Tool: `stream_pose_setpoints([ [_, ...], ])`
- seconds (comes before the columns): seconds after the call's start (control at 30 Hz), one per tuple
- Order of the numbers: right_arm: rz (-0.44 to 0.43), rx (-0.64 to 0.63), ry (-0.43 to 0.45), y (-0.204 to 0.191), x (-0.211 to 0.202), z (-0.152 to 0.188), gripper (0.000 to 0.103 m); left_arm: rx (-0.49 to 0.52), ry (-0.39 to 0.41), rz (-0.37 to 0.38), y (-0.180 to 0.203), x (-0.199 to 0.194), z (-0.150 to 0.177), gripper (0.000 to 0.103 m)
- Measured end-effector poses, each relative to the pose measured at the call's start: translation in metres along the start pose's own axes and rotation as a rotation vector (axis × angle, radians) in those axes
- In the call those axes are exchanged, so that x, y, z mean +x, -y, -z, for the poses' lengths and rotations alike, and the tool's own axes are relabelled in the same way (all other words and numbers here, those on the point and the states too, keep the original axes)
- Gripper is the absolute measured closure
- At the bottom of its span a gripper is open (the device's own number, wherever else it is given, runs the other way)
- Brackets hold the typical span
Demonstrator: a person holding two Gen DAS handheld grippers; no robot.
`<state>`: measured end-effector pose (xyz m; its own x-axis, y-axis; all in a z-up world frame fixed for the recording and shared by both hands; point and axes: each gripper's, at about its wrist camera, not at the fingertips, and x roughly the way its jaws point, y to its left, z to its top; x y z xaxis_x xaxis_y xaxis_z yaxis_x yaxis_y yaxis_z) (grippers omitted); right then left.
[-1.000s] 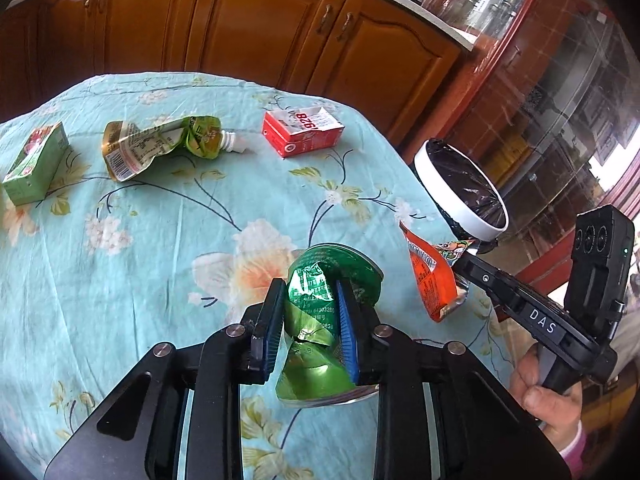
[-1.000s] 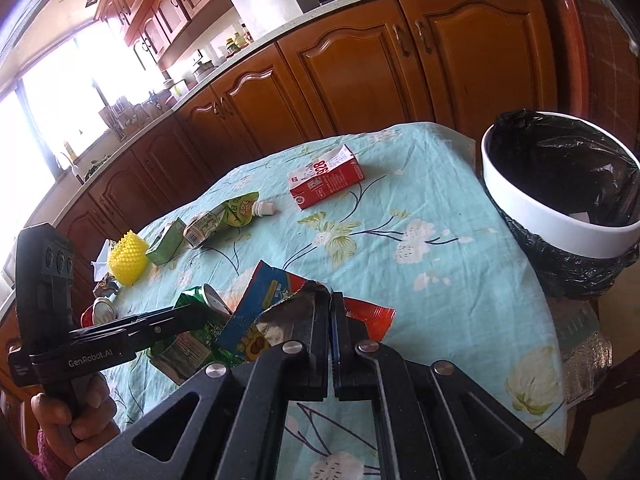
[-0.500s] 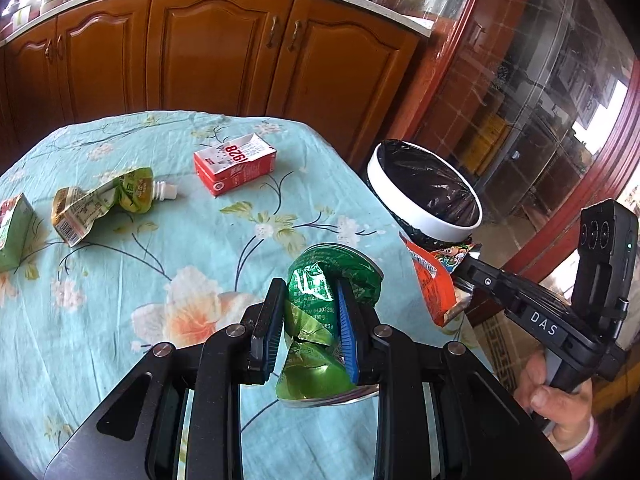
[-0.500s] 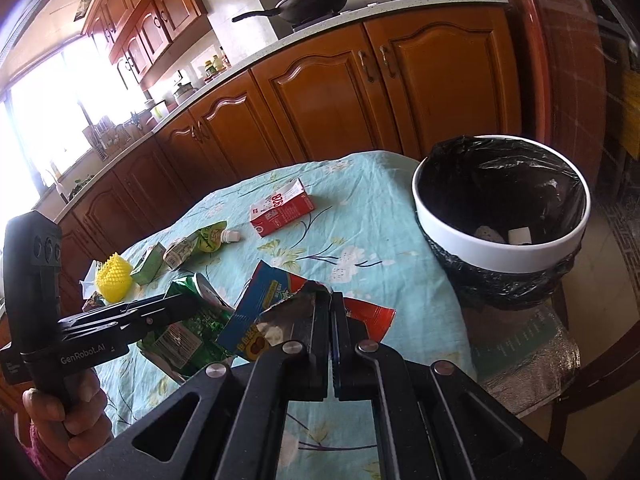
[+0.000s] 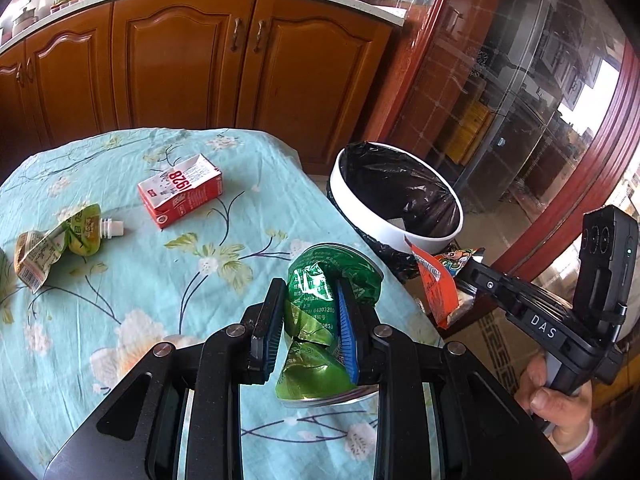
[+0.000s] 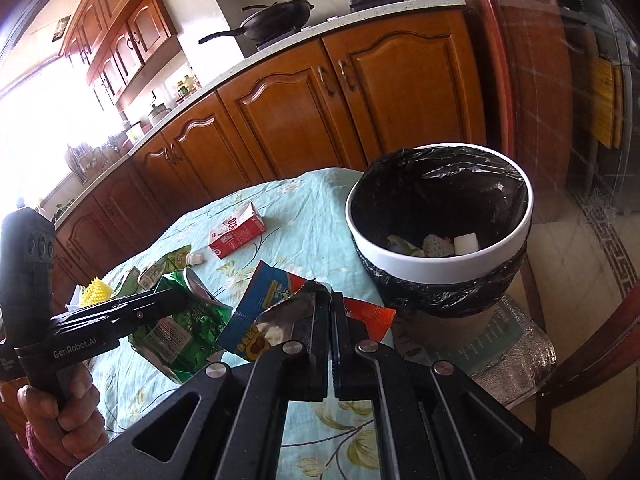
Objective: Collect trash
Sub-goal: 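Carry the green can in left tool while right tool carries the wrappers to the bin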
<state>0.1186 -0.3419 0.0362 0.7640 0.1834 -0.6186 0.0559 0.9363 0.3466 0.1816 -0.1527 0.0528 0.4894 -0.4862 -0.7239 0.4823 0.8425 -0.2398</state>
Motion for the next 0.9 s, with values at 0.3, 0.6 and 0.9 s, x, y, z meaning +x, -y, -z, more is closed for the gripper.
stream_pose_setpoints([
  [0.3, 0.04, 0.017, 0.039, 0.023, -0.006, -0.024, 0.102, 0.057, 0.02, 0.026, 0.029, 0.014, -0.034, 0.08],
  [0.6, 0.08, 0.051, 0.064, 0.051, -0.005, -0.048, 0.102, 0.106, 0.03, 0.031, 0.055, 0.036, -0.07, 0.079],
  [0.9, 0.125, 0.062, 0.063, 0.079, 0.005, -0.067, 0.102, 0.136, 0.022, 0.014, 0.07, 0.067, -0.1, 0.08],
])
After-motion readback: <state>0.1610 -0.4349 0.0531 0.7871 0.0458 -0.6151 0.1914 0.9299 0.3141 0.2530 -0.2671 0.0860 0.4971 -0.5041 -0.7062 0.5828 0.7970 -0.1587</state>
